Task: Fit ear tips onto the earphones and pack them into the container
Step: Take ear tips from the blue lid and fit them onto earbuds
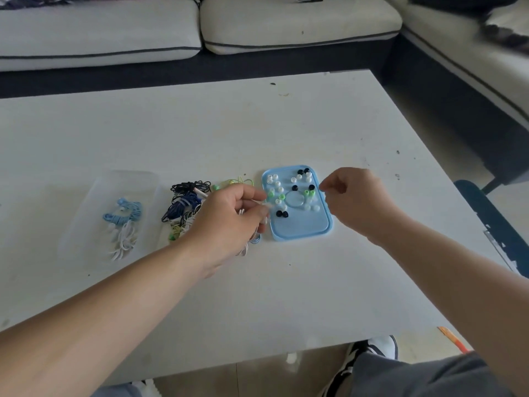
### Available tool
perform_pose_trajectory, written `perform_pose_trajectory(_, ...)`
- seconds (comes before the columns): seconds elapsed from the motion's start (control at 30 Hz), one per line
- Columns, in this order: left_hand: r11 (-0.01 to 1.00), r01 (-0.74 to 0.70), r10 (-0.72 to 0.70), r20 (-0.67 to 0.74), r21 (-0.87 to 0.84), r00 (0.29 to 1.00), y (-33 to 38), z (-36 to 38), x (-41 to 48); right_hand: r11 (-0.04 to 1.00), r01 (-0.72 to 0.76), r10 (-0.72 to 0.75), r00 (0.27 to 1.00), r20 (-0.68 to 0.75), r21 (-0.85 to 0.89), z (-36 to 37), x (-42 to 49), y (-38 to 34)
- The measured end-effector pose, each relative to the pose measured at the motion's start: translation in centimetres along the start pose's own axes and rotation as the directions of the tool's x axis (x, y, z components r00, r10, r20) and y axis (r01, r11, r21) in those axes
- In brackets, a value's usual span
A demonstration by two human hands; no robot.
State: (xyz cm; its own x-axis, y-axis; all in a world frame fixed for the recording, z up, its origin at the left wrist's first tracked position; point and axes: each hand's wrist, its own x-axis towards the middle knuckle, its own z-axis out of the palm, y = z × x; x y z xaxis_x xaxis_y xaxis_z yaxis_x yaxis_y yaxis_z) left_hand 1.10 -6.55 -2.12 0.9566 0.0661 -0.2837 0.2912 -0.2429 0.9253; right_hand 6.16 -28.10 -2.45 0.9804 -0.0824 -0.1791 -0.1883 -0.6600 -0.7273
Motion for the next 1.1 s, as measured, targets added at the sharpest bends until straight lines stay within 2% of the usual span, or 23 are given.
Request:
perform_pose_trajectory(0.1,1.000,0.004,-0.004,0.010,0.010,1.000,-0.2,-0.2,0.0,0.988,0.010,-0.003,0.999,0.046,-0.152,1.0,0.8,1.0)
perform_pose_trajectory(0.2,1.000,0.000,0.000,0.022,0.006,1.000,-0.1,-0.3,-0.1,0.975,0.005,0.010,0.998,0.070,-0.221,1.8,1.4,1.8)
perform_pose_trajectory(0.6,0.998,-0.019,0.021,0.027,-0.051,0.999,0.2,-1.2,-0.4,0.969,0.050,-0.040,0.998,0.045,-0.242,2.1,1.3,1.9)
perform_pose_trajectory(0.67,0.998,-0.034,0.035,0.014,-0.054,0.999,0.3,-1.6,-0.5,0.988,0.044,-0.037,0.998,0.046,-0.151,1.6,0.7,0.4)
perform_pose_trajectory(0.73,0.998,-0.048,0.048,0.011,-0.051,0.999,0.5,-1.8,-0.5,0.992,-0.029,0.014,0.992,0.124,0.122,1.0,-0.3,-1.3)
perform_pose_trajectory(0.8,0.995,-0.062,0.062,-0.001,-0.080,0.998,0.8,-2.1,-0.5,0.895,-0.130,0.019,0.966,0.256,0.427,0.8,-1.3,-2.8)
perform_pose_trajectory(0.87,0.990,-0.082,0.081,-0.019,-0.114,0.997,1.2,-2.4,-0.5,0.778,-0.206,-0.009,0.941,0.339,0.593,0.8,-2.0,-3.7)
perform_pose_trajectory(1.0,0.979,-0.109,0.107,-0.021,-0.171,0.994,1.9,-2.8,-0.8,0.653,-0.275,-0.083,0.901,0.427,0.706,0.7,-2.5,-4.7)
perform_pose_trajectory(1.1,0.974,-0.113,0.115,-0.004,-0.196,0.993,2.2,-2.9,-1.0,0.606,-0.299,-0.128,0.878,0.462,0.737,0.9,-2.5,-4.8)
